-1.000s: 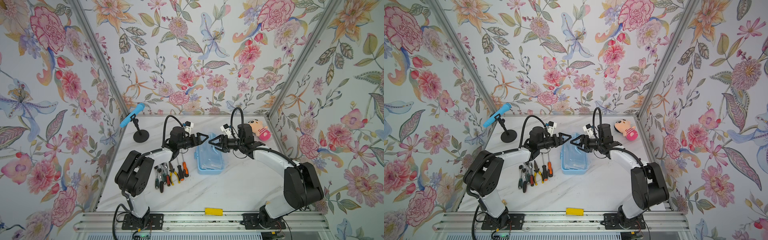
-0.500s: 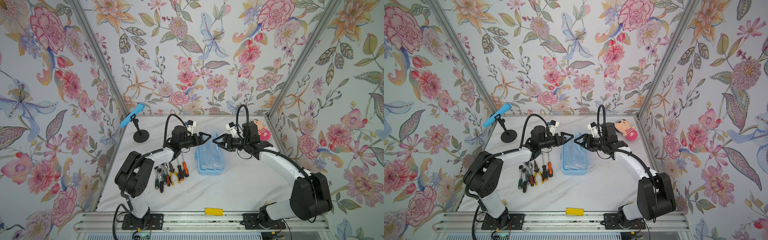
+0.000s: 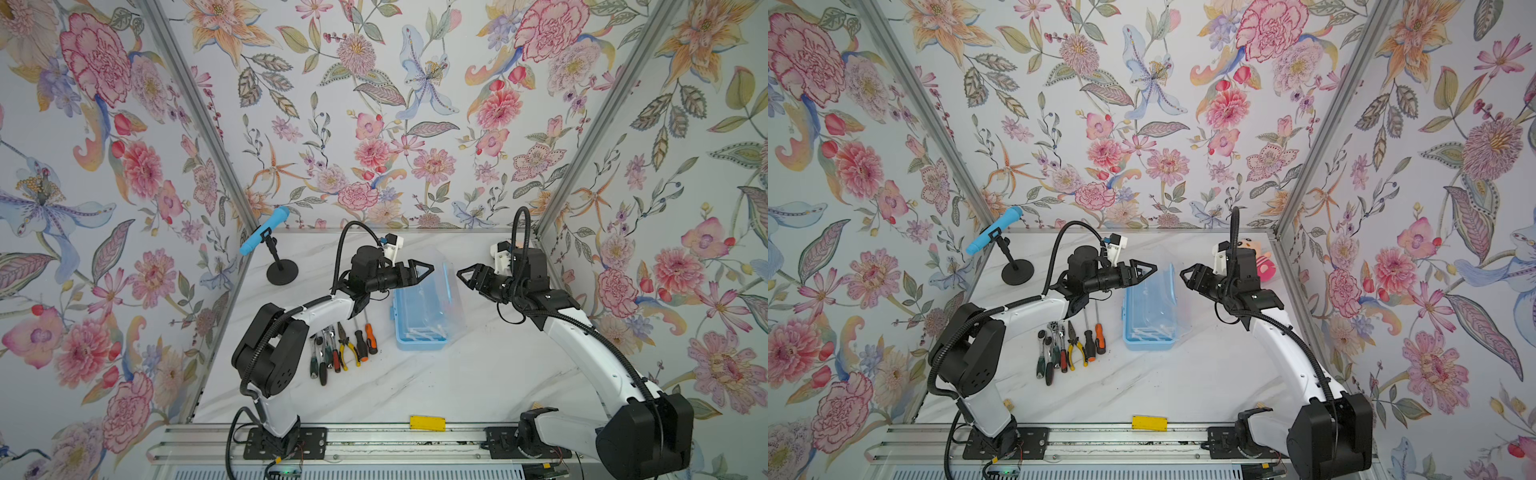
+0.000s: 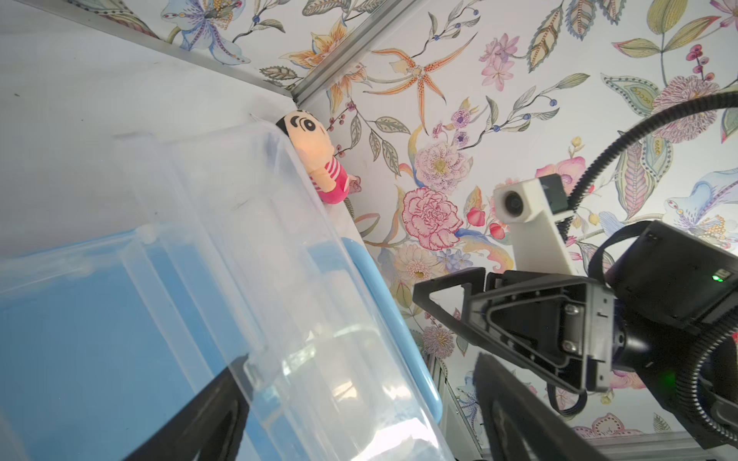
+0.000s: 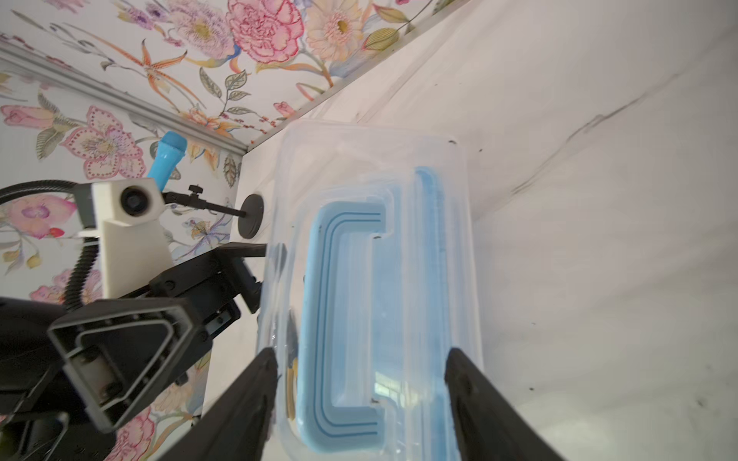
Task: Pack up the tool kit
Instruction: 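Lift and swing the clear lid open away from the tools with the right gripper, then release the lid with the right gripper while the left lowers toward the ratchets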
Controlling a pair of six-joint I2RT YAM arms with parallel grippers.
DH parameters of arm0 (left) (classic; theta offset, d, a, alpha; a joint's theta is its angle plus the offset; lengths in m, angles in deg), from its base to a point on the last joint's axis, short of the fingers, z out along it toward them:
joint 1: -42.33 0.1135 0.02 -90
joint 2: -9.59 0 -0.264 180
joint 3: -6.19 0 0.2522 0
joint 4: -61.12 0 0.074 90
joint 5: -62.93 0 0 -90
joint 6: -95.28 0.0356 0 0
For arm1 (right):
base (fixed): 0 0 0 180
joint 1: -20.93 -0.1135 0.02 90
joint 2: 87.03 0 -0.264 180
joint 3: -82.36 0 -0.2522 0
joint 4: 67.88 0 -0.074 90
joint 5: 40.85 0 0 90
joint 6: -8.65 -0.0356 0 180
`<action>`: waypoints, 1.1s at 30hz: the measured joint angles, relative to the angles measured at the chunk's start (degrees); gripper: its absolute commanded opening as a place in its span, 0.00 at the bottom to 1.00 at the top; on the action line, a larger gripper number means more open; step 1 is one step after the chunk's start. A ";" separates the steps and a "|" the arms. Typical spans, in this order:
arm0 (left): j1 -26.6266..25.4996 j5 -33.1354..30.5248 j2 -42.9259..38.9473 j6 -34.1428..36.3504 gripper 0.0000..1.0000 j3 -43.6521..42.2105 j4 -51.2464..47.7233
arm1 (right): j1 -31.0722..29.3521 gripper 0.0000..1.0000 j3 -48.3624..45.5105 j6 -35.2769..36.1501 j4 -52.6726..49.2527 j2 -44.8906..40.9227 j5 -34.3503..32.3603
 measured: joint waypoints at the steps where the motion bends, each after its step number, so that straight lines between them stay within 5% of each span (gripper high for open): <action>1: -0.46 -0.02 0.00 0.00 0.90 0.63 -0.35 | 0.52 0.68 -0.68 0.00 -0.66 -0.50 -0.87; 17: -8.61 -0.22 10.86 0.63 0.89 19.76 -6.95 | 8.66 0.73 -4.61 0.52 -7.43 -14.38 -7.80; 28: -7.32 -1.64 9.66 6.01 0.92 20.00 -13.57 | 9.79 0.68 -5.77 1.68 -8.81 -14.25 -7.39; 33: -5.05 -7.91 2.51 11.52 0.93 15.65 -19.63 | 4.22 0.64 -5.18 3.32 -9.66 -13.40 -9.97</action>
